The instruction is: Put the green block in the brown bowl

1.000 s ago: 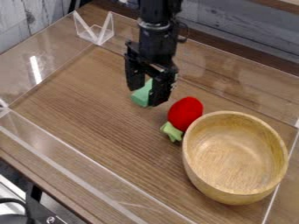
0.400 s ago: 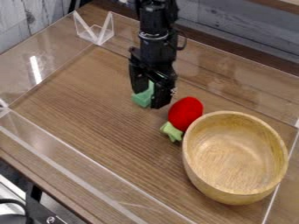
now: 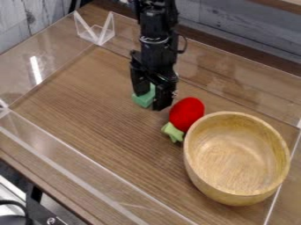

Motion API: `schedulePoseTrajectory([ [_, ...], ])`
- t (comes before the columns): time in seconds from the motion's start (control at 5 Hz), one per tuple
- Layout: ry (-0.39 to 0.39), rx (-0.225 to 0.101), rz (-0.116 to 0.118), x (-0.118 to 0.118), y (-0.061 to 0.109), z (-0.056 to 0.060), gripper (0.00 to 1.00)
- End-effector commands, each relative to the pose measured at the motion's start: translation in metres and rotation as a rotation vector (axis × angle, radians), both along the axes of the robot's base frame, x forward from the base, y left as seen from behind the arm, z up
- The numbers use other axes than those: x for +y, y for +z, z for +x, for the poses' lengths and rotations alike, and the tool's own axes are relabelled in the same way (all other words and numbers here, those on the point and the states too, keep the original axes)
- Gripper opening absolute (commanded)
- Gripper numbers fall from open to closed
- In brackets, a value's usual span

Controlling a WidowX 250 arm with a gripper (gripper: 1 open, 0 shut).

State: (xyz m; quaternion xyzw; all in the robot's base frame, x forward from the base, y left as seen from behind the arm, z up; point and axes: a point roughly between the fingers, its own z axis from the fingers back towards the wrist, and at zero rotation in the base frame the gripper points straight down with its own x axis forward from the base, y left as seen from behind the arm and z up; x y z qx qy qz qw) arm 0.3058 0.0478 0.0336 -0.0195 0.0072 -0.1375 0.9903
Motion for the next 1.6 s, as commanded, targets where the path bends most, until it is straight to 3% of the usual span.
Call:
schedulePoseTrajectory([
  [0.0, 0.013, -0.050, -0.001, 0.003, 0.009, 0.010, 1.00],
  [0.6, 0.035, -0.047, -0.010, 0.004, -0.004, 0.017, 1.00],
  [1.4, 0.054, -0.006, -0.027, 0.008, -0.026, 0.015, 1.00],
])
